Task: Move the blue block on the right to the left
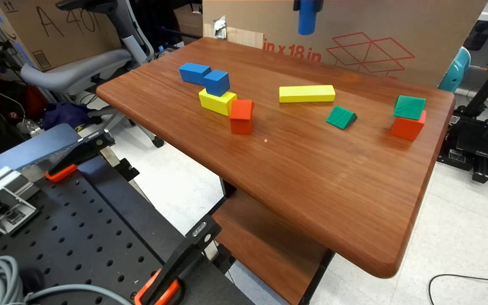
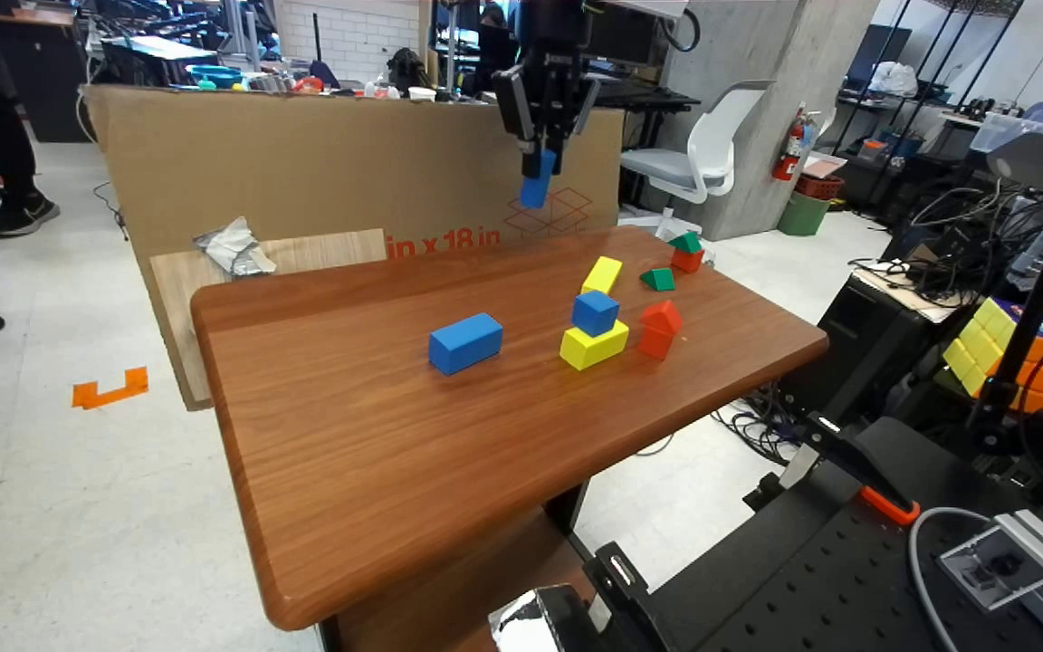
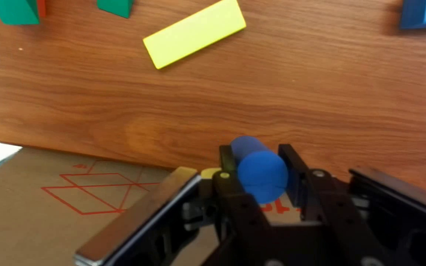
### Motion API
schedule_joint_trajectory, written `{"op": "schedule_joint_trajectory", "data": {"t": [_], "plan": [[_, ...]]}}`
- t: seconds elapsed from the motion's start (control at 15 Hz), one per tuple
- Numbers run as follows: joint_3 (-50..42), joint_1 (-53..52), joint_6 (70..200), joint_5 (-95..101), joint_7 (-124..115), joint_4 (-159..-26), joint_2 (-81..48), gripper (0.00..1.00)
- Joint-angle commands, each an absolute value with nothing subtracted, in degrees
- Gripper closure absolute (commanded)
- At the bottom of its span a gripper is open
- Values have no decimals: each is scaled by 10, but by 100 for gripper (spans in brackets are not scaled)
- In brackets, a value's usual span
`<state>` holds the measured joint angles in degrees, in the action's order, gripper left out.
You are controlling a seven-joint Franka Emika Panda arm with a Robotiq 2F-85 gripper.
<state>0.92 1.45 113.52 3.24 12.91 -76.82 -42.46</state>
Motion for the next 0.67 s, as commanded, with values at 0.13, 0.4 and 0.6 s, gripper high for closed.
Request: {"op": "schedule_joint_trajectory", "data": {"t": [0.13, 0.4, 0.6], "plan": [[18, -20, 1068, 55, 138, -701, -476, 92], [12, -45, 1023, 81, 129, -656, -522, 92], [10, -56, 991, 96, 126, -627, -553, 92]]}}
